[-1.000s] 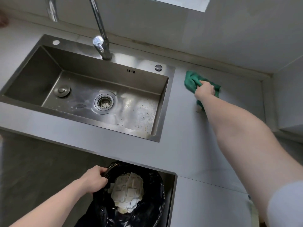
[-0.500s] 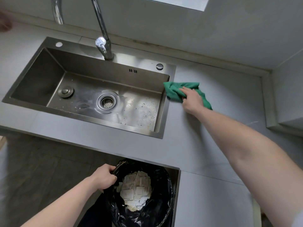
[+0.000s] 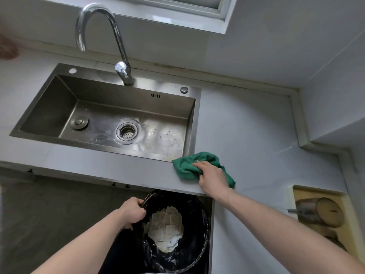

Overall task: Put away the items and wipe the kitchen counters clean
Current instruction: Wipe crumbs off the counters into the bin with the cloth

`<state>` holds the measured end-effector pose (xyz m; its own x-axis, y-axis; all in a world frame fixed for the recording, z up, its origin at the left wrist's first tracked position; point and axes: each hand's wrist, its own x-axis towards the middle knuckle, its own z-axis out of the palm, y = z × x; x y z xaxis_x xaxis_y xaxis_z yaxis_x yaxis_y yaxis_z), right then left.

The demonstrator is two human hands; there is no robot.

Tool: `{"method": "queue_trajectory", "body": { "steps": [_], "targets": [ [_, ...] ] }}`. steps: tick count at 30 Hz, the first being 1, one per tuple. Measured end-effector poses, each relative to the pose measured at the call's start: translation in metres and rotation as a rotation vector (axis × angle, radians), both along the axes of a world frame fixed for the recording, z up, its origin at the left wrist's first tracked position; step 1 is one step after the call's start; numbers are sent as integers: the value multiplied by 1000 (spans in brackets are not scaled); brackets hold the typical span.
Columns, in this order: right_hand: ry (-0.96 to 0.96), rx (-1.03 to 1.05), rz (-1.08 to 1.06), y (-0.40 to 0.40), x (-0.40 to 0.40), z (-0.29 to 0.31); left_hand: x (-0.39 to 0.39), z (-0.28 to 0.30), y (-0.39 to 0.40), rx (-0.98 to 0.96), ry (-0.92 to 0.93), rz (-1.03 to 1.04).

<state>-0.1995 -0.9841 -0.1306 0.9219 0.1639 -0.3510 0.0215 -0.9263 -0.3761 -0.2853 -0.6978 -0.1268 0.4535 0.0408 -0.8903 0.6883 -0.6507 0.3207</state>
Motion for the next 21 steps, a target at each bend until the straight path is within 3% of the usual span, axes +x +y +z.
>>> {"method": "queue_trajectory", "body": {
  "steps": [4,9,13,21],
  "targets": [
    [34,56,41,7,-36,19,-2,3,-2,-2,-20,-2],
    [-127,147,-225,-15,-6,38,-1,-9,4,-11,-6,-21],
    [-271,106,-385,-54,53,54,-3,-16,4,-17,-1,-14],
    [4,-103,-422,-97,70,5,-9,-24,1,-32,16,34]
  ]
}}
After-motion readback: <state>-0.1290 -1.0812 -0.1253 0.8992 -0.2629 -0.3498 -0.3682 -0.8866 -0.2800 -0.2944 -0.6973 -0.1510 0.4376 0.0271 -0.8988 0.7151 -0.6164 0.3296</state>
